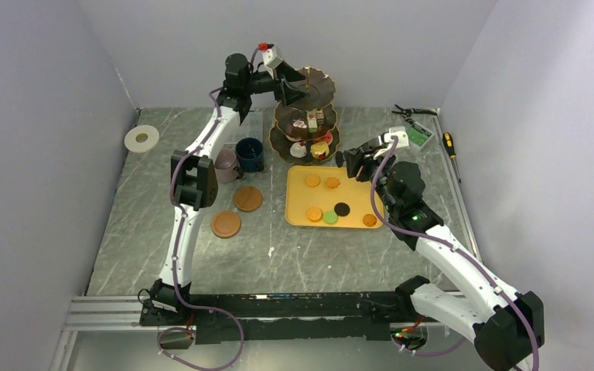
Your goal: Serve the afternoon tea
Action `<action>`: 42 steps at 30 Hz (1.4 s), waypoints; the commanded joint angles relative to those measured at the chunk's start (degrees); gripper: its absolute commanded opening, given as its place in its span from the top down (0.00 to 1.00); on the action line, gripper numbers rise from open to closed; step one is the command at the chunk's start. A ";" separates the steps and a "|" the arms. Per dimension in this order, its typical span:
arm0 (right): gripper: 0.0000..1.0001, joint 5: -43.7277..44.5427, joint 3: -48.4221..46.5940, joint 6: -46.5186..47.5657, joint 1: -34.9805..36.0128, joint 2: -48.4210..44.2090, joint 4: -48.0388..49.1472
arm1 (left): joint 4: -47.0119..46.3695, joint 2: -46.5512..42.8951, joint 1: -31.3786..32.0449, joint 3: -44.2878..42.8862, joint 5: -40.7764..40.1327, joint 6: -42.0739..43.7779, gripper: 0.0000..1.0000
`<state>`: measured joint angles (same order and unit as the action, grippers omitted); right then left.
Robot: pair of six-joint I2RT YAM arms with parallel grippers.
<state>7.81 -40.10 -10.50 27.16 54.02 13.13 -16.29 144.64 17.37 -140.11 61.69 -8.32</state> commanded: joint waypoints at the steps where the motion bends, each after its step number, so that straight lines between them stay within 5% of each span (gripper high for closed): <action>1: 0.48 -1.28 0.11 -1.30 -0.35 -0.10 2.37 | -6.16 1.44 0.60 -2.91 3.30 -2.27 0.27; 16: 0.54 -1.31 1.14 -2.62 -0.52 -1.27 1.07 | -9.75 1.48 3.26 -2.93 2.18 -2.08 0.73; 22: 0.55 -1.29 1.61 -2.78 -0.61 -2.05 0.82 | -12.19 -3.09 4.48 3.87 -6.39 3.25 0.96; 42: 0.56 -1.58 -0.15 -1.72 -0.79 -3.28 -1.71 | -18.42 -24.07 11.00 30.04 -44.45 13.12 0.97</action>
<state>6.74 -38.04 -12.67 26.65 51.42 10.11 -29.23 129.75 25.87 -112.51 29.39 0.45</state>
